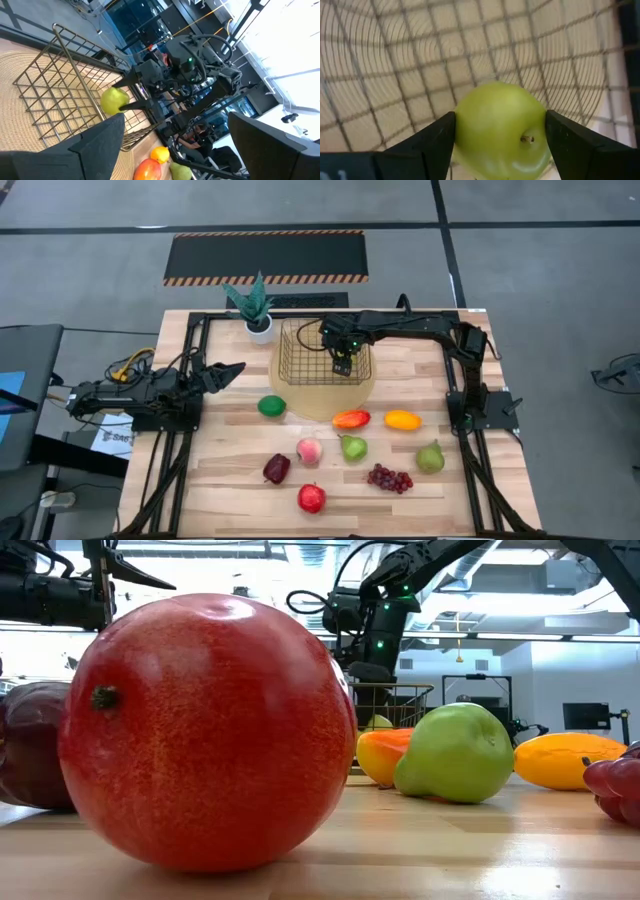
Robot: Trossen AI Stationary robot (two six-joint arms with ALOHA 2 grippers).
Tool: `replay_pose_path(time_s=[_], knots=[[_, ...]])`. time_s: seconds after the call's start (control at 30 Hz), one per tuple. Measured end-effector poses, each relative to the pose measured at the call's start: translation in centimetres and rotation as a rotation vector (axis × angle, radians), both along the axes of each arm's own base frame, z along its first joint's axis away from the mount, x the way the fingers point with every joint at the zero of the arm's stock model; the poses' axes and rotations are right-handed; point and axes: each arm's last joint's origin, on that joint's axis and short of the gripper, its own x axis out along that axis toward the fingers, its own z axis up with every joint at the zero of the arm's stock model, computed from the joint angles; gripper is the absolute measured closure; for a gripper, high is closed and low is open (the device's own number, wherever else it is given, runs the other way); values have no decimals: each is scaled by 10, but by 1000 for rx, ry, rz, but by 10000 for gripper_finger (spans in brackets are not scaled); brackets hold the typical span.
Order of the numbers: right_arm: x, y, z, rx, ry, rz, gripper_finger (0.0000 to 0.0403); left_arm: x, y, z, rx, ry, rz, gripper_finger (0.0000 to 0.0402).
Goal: Build produce basket
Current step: Put the green apple into the wire basket, then put the right green pear into the wire basket
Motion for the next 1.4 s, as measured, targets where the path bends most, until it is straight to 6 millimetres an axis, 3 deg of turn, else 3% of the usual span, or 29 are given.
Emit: replay_pose_path(time_s=[0.43, 0.8, 1.07, 1.2, 1.4], knots=[[-3, -8, 1, 0, 0, -21, 114, 0, 0, 0, 7, 5, 1, 61], [-8, -14, 7, -1, 3, -54, 51, 0, 0, 0, 7, 4, 1, 61], [-19, 16, 95, 39, -46, 13, 51, 0, 0, 0, 9, 7, 1, 61], [-52, 51, 143, 81, -14, 15, 51, 0, 0, 0, 6, 5, -10, 61], [-108, 112, 181, 163, -84, -43, 51, 0, 0, 0, 11, 8, -18, 61]])
